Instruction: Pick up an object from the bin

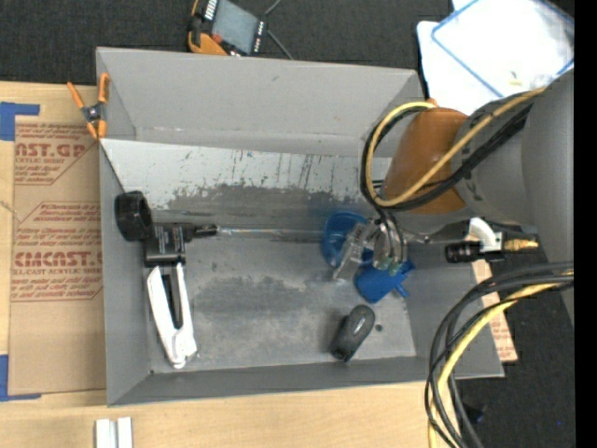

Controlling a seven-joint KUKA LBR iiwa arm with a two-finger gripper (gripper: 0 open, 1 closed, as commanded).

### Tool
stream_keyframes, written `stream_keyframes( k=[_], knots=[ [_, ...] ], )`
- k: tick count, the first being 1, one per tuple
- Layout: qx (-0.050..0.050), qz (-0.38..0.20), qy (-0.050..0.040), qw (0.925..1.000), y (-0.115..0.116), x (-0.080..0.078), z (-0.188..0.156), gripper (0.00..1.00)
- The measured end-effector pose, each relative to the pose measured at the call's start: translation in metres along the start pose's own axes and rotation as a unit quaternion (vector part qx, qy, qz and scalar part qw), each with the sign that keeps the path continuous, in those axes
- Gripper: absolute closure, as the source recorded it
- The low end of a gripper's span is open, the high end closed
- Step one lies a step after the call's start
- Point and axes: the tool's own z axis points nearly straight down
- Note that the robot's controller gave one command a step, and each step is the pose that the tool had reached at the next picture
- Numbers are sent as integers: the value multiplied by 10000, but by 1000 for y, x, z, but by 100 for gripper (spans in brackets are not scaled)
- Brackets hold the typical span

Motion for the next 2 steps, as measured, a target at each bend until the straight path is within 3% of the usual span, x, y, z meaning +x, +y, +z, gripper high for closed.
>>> stream_keyframes(
  k=[2],
  knots=[
    [8, -5, 43, 10000, 0, 2, -89, 100]
  ],
)
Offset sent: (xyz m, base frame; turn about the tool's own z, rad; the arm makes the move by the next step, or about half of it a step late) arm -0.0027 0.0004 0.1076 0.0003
